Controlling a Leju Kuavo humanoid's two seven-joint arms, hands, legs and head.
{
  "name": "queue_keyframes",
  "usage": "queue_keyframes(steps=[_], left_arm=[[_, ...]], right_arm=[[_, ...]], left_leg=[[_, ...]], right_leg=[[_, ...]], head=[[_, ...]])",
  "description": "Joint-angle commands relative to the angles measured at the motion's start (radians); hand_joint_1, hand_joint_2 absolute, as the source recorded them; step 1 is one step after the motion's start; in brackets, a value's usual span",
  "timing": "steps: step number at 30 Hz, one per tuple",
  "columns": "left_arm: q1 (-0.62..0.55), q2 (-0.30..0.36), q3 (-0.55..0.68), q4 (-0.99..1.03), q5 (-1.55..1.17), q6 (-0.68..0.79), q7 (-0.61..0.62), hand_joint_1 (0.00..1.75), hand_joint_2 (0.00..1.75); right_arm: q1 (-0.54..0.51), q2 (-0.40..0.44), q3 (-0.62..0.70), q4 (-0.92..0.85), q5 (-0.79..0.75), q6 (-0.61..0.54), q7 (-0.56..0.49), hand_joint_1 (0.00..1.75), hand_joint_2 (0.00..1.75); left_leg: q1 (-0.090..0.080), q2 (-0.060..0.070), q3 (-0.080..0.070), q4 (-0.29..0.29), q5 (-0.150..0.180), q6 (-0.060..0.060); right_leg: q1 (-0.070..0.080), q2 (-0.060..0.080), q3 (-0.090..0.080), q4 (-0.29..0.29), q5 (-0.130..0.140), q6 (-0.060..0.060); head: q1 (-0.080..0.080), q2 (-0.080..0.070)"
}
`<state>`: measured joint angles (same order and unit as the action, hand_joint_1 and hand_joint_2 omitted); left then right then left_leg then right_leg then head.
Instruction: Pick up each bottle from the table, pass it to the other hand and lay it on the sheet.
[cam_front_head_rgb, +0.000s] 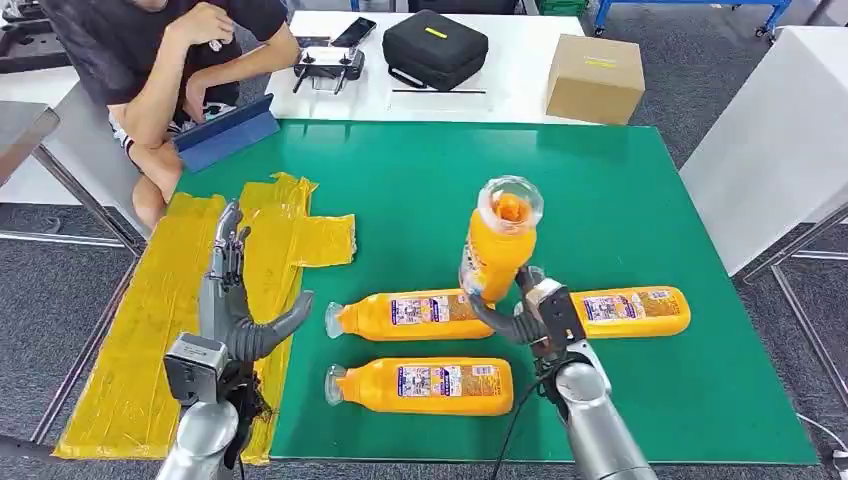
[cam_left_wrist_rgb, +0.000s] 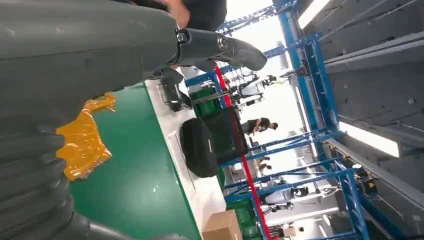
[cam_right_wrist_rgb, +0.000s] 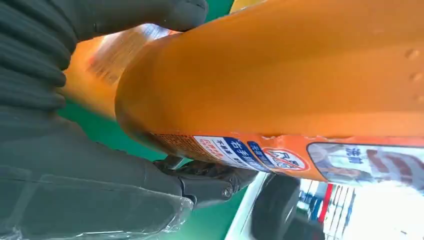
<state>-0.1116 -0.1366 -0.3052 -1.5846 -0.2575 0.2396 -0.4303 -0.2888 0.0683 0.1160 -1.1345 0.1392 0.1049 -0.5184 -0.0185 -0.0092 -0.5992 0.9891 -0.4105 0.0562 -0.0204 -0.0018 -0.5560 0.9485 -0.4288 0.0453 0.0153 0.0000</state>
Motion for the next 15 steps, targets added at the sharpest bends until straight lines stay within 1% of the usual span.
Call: queue_keyframes(steps=[1,2,3,5,6,10,12,14,15], left_arm=[[-0.082,0.042,-0.066,0.089,0.024,-0.021,0.019,0.00,1.75],[-0.085,0.041,-0.070,0.091,0.024,-0.022,0.021,0.00,1.75],[-0.087,0.040,-0.073,0.091,0.024,-0.023,0.022,0.00,1.75],[-0.088,0.041,-0.077,0.093,0.024,-0.022,0.022,0.00,1.75],[-0.088,0.041,-0.078,0.093,0.024,-0.022,0.023,0.00,1.75],[-0.093,0.045,-0.094,0.098,0.027,-0.034,0.031,0.00,1.75],[-0.101,0.047,-0.102,0.096,0.029,-0.042,0.038,0.00,1.75],[-0.108,0.046,-0.107,0.095,0.028,-0.047,0.043,0.00,1.75],[-0.108,0.046,-0.107,0.095,0.028,-0.047,0.043,0.00,1.75]], right_arm=[[-0.175,0.040,0.147,0.150,-0.041,-0.021,0.005,1.75,1.75],[-0.187,0.039,0.157,0.155,-0.053,-0.026,0.006,1.75,1.75],[-0.198,0.040,0.163,0.154,-0.057,-0.029,0.006,1.75,1.75],[-0.210,0.042,0.178,0.153,-0.074,-0.041,-0.004,1.75,1.75],[-0.215,0.047,0.184,0.147,-0.080,-0.042,-0.008,1.75,1.75],[-0.225,0.068,0.208,0.112,-0.104,-0.058,-0.015,1.75,1.75],[-0.245,0.070,0.229,0.130,-0.121,-0.059,-0.011,1.75,1.75],[-0.254,0.077,0.239,0.138,-0.125,-0.059,-0.011,1.75,1.75],[-0.254,0.077,0.239,0.138,-0.125,-0.059,-0.011,1.75,1.75]], left_leg=[[0.001,0.005,0.004,0.000,-0.002,-0.005],[0.001,0.004,0.002,0.000,-0.001,-0.004],[0.001,0.005,0.004,0.001,-0.002,-0.006],[0.000,0.002,0.001,0.000,0.000,-0.003],[0.000,0.004,0.003,0.001,-0.001,-0.005],[0.000,0.003,0.002,0.000,-0.001,-0.004],[0.000,0.003,0.003,0.001,-0.001,-0.005],[0.000,0.002,0.001,0.000,0.000,-0.003],[0.000,0.003,0.003,0.001,-0.001,-0.005]], right_leg=[[0.001,0.005,0.002,0.001,0.000,-0.003],[0.001,0.004,0.001,0.000,0.000,-0.002],[0.001,0.005,0.003,0.001,0.000,-0.003],[0.000,0.002,0.000,0.000,0.000,-0.002],[0.000,0.003,0.002,0.001,0.000,-0.003],[0.000,0.002,0.001,0.001,0.000,-0.002],[0.000,0.003,0.002,0.001,-0.001,-0.003],[0.000,0.002,0.000,0.000,0.000,-0.001],[0.000,0.003,0.002,0.001,-0.001,-0.003]], head=[[0.000,0.000],[0.000,0.000],[0.000,0.000],[0.000,0.000],[0.000,0.000],[0.000,0.000],[0.000,0.000],[0.000,0.000],[0.000,0.000]])
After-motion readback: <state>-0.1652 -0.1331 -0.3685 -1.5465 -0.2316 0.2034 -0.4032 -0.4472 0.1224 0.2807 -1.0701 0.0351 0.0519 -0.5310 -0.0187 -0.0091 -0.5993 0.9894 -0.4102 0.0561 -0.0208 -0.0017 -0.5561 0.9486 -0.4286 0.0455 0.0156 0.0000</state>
